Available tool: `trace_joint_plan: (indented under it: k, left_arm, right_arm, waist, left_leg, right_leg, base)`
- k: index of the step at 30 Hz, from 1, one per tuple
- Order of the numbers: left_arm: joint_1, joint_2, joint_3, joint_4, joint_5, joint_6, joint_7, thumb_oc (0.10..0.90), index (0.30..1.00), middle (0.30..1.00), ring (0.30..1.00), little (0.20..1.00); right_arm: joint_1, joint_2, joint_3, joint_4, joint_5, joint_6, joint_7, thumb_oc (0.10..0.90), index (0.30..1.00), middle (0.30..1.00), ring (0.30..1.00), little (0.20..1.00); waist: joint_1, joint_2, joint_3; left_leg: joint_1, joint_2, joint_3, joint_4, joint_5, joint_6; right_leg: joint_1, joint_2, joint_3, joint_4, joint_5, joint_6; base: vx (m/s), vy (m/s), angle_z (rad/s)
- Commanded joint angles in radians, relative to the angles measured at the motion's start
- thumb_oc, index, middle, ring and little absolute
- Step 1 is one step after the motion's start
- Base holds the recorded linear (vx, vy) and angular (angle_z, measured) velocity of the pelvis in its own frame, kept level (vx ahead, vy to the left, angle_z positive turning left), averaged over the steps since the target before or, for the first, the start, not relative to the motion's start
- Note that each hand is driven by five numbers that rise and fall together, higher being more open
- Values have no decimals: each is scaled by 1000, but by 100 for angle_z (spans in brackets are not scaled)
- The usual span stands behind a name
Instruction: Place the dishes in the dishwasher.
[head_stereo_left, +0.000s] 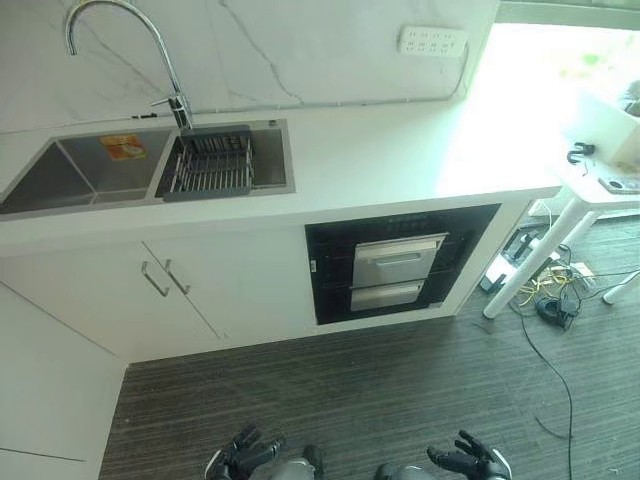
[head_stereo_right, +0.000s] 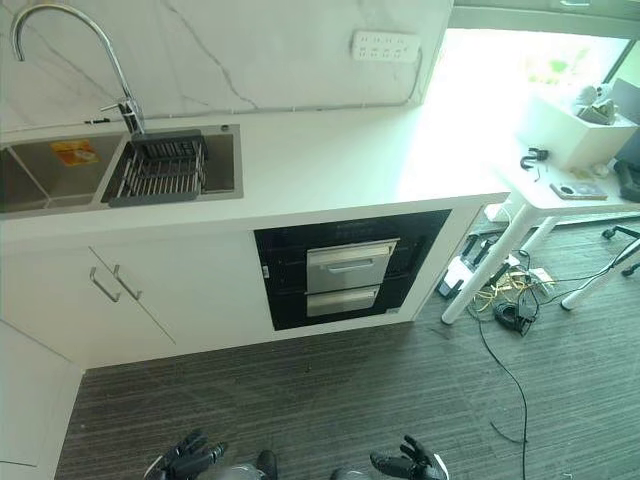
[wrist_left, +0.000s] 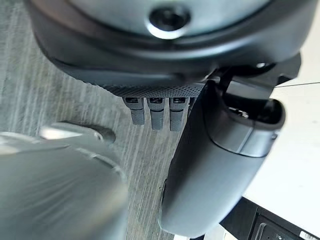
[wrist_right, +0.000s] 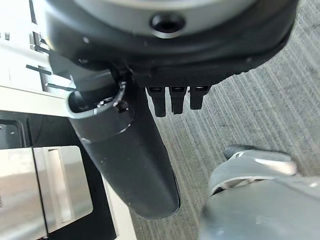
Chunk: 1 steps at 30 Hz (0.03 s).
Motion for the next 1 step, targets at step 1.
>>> trace_joint_plan:
  k: [1]
  left_arm:
    - [-58,27,4,-23,64,-44,16,800,900,900,900,900]
  right_arm:
    - [-55,-22,-47,-9,-69,-17,21,800,900,900,900,900]
  waist:
    - [15,7,22]
  left_leg:
    - [75,33,-25,100,-186,-42]
  right_leg:
    - [70,-42,22,-49,-17,96]
  base:
    - [37,-42,1]
